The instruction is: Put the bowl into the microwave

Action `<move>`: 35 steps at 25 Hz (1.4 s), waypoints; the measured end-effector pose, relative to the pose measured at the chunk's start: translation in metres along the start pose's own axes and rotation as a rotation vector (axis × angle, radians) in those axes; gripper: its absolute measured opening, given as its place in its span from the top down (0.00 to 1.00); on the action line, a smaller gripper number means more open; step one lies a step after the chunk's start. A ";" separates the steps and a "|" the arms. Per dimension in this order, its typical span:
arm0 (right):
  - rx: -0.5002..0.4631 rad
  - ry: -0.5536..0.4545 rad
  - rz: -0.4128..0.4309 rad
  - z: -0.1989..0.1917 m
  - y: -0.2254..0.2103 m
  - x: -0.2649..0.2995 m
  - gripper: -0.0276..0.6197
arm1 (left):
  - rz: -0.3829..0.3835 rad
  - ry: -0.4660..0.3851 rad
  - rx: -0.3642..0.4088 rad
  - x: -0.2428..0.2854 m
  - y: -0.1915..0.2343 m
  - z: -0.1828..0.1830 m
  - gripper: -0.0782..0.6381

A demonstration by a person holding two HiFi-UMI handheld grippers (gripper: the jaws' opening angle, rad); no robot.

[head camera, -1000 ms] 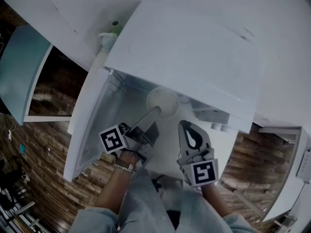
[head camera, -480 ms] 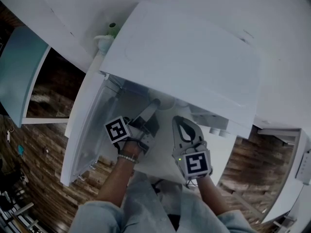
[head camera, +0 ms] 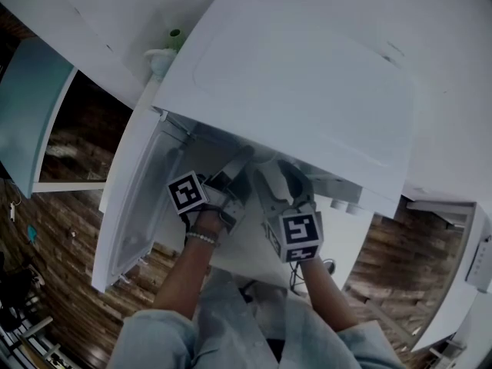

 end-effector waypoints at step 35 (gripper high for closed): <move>0.073 -0.006 -0.009 0.008 -0.004 0.040 0.46 | 0.005 0.056 0.008 0.008 -0.006 0.011 0.53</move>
Point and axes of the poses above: the fingertips, and each gripper's own axes: x forward along the fingers, y to its left, z out of its top, the point moved 9 cm from there along -x, backward along the fingers, and after that the axes turned 11 degrees about -x, right-handed, at the moved point
